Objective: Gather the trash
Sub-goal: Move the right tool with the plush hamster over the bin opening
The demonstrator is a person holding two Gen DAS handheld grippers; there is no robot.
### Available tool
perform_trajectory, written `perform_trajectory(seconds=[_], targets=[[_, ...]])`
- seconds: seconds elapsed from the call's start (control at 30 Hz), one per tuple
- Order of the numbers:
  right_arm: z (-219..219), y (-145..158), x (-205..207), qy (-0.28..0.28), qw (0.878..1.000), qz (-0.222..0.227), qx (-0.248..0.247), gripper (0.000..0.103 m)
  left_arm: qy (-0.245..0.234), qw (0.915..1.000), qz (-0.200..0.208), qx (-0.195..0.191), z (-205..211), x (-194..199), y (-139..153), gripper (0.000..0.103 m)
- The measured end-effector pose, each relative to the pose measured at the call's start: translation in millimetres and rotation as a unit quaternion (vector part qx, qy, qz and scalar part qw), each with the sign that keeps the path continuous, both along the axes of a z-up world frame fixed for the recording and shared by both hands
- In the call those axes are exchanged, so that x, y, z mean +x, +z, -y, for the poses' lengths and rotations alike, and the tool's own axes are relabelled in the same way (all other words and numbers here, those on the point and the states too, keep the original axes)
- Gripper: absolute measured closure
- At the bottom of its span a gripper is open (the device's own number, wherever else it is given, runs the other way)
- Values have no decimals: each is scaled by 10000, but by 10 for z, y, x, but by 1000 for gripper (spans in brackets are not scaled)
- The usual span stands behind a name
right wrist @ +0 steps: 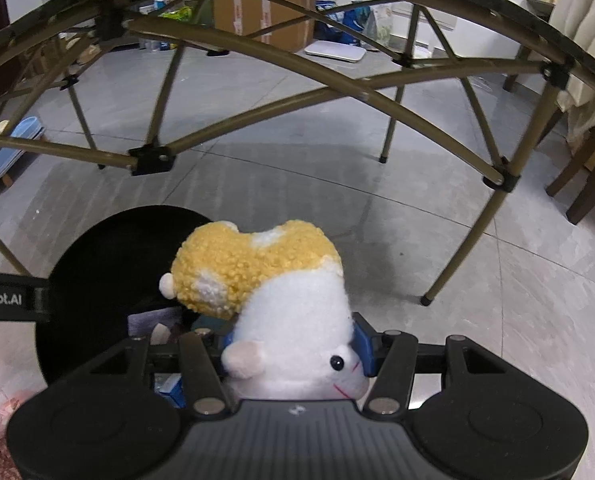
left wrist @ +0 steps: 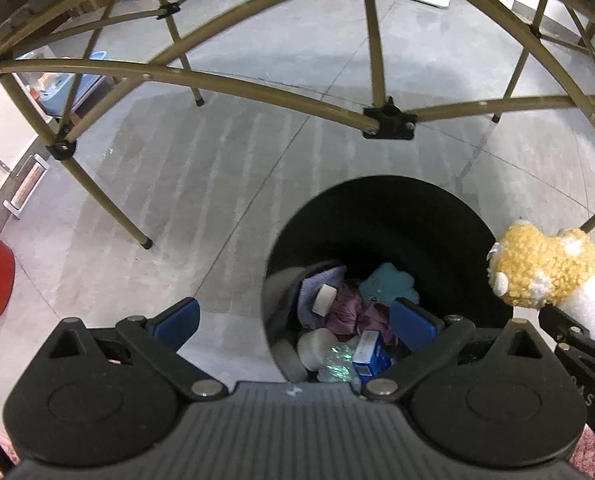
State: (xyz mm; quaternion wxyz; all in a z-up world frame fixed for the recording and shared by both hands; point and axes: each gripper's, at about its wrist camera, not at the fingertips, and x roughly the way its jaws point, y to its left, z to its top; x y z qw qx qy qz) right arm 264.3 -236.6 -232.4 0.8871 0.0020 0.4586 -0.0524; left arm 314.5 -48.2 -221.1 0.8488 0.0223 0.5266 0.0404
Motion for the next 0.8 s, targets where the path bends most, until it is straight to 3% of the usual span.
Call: perform_trajectory(seconds=[0.8], targets=[[-813, -20, 179, 731, 9973, -72, -27, 49, 425, 9991, 24, -36, -630, -157, 91, 0]])
